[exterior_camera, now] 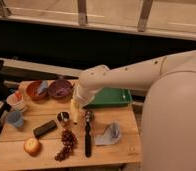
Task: Place banana in tray
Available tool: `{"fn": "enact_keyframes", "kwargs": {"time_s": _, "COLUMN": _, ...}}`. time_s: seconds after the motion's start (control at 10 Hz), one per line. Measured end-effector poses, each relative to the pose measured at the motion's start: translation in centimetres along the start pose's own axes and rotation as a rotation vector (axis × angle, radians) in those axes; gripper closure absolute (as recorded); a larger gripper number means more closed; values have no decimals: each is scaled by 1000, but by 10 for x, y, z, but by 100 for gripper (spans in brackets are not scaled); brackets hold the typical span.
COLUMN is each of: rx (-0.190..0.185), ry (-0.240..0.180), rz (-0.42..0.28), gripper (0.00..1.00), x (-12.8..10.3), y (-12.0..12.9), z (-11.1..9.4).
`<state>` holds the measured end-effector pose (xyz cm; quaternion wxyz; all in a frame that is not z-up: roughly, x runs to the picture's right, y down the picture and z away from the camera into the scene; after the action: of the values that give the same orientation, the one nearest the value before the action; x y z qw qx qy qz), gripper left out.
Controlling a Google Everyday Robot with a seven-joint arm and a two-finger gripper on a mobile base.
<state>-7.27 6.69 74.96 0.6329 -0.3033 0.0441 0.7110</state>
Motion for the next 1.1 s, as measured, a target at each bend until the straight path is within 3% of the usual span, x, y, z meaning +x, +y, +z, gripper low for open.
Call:
{"fn": "enact_keyframes", "kwargs": {"time_s": 0.2, "rx": 44, "ry": -53, "rz": 55, "gripper": 100, "x": -29, "y": -30, "z": -29}}
{"fn": "enact_keyframes", "kwargs": {"time_s": 0.5, "rx": 72, "ry": -112, "rz": 159, "gripper": 100, "x": -69, "y": -84, "z": -70}}
{"fn": "enact_keyframes", "kwargs": {"time_s": 1.1, "rx": 68, "ry": -114, "rz": 165, "gripper": 100, "x": -72, "y": -86, "z": -68}}
